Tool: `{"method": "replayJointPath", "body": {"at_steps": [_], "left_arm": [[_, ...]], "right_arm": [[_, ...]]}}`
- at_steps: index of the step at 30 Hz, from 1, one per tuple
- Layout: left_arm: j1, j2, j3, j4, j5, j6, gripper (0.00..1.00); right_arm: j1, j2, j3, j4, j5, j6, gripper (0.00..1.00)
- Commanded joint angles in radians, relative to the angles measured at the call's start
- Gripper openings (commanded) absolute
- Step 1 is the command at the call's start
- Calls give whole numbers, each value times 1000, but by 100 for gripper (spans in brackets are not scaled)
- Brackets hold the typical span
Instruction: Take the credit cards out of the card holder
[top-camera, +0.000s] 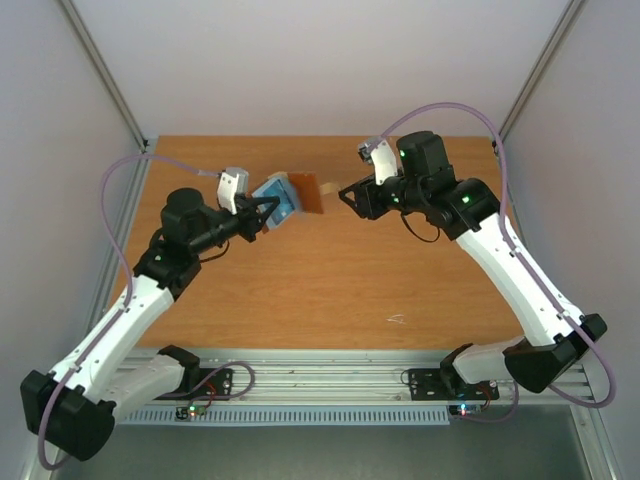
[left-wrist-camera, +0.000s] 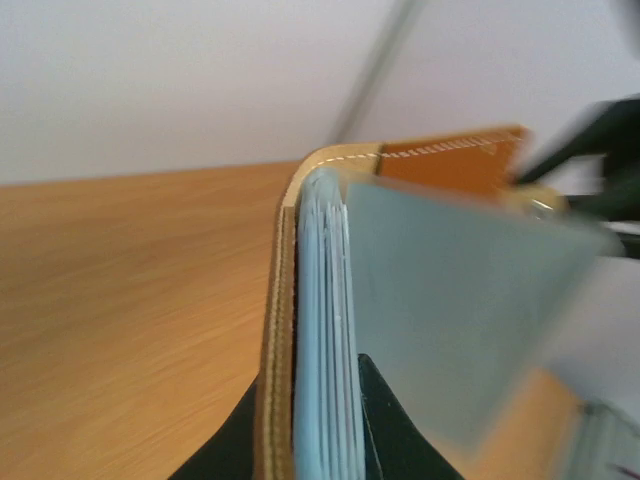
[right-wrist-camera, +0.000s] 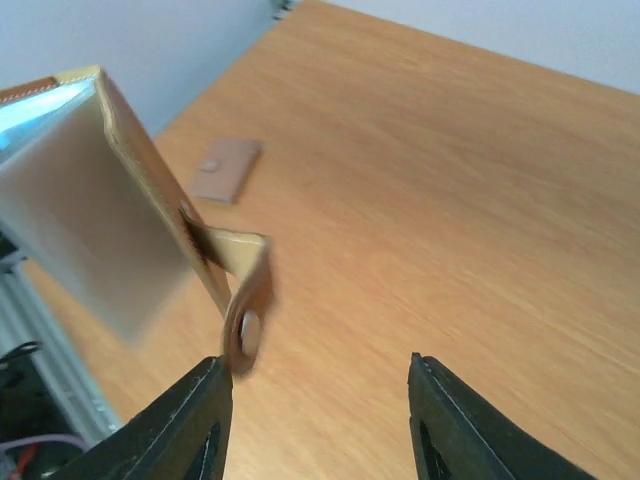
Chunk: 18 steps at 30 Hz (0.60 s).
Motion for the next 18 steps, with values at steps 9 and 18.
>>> {"method": "replayJointPath", "body": {"at_steps": [9,18], "left_arm": [[-1,157,-102,-193,-755,1067,0],[-1,159,156,-472,-277,642,0]], "right_arm": [[110,34,-93,-5,1,-11,46],[172,36,-321,795,-454,331,45]]}}
